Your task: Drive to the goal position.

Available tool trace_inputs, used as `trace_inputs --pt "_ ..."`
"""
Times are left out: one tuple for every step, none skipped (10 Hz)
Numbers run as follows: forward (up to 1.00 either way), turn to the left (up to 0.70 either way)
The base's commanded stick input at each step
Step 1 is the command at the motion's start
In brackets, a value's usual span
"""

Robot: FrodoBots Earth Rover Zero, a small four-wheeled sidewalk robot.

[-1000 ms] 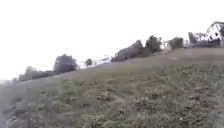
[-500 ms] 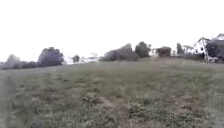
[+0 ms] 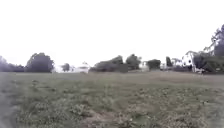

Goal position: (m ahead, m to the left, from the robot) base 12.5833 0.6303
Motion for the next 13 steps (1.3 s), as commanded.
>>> trace_inputs --pt "0.5 0.0" --pt "0.5 0.0" --pt "0.5 0.0" --pt "0.5 0.0" --pt "0.5 0.0" --pt "0.5 0.0" --pt "0.5 0.0" --pt "0.5 0.05" --pt "0.5 0.05" --pt "0.5 0.03" --pt "0.5 0.03" --pt "0.5 0.03" --pt "0.5 0.03"
